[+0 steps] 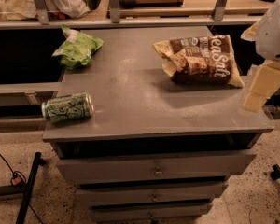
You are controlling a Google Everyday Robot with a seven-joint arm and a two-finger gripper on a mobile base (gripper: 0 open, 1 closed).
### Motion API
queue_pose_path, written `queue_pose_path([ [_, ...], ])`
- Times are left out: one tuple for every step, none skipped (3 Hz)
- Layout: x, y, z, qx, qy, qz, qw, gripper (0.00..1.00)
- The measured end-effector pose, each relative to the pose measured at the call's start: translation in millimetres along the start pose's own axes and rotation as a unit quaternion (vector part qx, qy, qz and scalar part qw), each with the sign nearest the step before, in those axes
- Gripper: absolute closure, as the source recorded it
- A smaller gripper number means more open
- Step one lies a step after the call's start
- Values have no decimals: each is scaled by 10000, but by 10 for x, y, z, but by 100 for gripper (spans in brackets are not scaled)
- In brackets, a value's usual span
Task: Move brown chip bag near green can
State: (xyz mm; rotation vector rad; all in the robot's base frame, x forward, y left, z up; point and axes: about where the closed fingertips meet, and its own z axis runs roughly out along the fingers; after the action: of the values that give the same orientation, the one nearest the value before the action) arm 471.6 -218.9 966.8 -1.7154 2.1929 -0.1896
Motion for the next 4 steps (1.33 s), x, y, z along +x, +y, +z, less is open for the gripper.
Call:
queue_pose_path([
  [12,-288,271,334,-4,-41,9994,0],
  [16,-554,546,730,-69,59,9973,0],
  [-11,-784,797,1181,-97,85,9929,0],
  [-92,-1059,986,1505,-167,48,9885,0],
])
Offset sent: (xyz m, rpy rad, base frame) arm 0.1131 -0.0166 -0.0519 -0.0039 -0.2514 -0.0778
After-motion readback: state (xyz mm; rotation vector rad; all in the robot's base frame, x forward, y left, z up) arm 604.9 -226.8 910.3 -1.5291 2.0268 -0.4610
